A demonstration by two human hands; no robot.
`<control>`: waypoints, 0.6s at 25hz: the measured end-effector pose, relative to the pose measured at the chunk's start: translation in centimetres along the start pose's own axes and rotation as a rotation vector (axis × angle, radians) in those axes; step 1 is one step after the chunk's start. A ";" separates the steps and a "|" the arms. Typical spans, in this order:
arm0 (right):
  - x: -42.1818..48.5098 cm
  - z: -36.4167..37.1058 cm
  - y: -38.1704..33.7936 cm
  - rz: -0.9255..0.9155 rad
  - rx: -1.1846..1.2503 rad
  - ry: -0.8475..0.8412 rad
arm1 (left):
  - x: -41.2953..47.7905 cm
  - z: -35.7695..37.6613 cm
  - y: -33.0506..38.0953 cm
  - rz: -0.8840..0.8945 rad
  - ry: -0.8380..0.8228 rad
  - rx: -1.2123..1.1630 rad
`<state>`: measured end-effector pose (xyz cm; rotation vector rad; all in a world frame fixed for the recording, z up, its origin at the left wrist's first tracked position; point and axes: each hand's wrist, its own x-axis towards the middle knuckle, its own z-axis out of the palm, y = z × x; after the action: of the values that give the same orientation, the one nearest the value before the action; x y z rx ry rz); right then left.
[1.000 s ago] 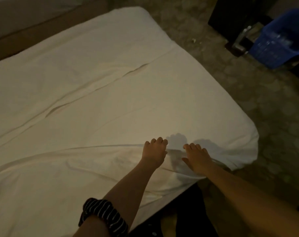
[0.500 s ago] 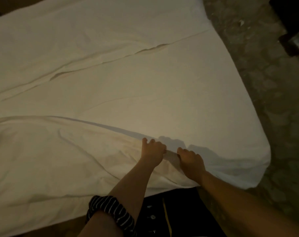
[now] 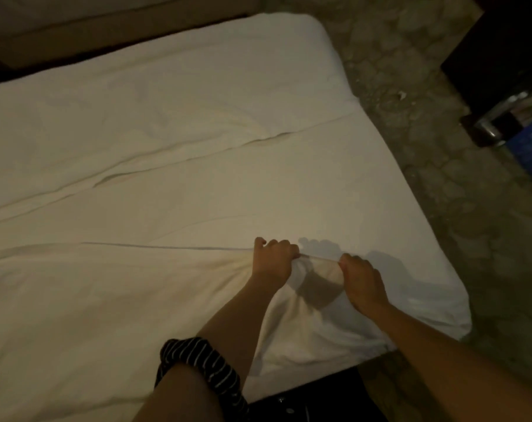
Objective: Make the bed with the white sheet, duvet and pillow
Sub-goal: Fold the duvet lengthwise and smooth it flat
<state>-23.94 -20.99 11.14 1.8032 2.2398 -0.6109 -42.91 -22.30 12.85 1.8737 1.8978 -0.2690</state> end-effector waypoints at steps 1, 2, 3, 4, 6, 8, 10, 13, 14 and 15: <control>1.2 -0.8 -0.1 -0.032 0.014 -0.004 | 0.8 -1.2 -0.4 0.005 0.001 0.011; 2.4 -1.7 -0.4 -0.064 0.047 -0.004 | 1.6 -2.4 -0.7 -0.003 0.013 0.021; 3.6 -2.6 -0.6 -0.092 0.094 0.003 | 2.3 -3.7 -1.1 -0.015 0.029 0.028; 4.9 -3.6 -0.7 -0.113 0.123 0.014 | 2.9 -4.8 -1.4 -0.027 0.056 0.038; 7.6 -5.7 -1.4 -0.169 0.108 0.048 | 4.1 -7.3 -2.1 -0.057 0.129 0.012; 10.2 -8.2 -2.9 -0.225 0.119 0.120 | 5.5 -9.7 -3.1 -0.040 0.279 0.030; 13.3 -10.3 -4.7 -0.306 0.144 0.221 | 7.3 -12.0 -4.7 -0.083 0.502 0.042; 17.8 -12.4 -6.9 -0.389 0.103 0.256 | 10.1 -12.9 -7.5 -0.140 0.507 0.039; 19.0 -12.4 -7.1 -0.391 0.071 0.203 | 11.1 -12.7 -8.0 -0.164 0.433 0.075; 20.1 -11.9 -7.1 -0.382 0.035 0.148 | 12.2 -12.2 -8.3 -0.191 0.368 0.122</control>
<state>-34.32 0.75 15.01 1.4851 2.7182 -0.5988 -52.92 -6.40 16.59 1.9250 2.3607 -0.1056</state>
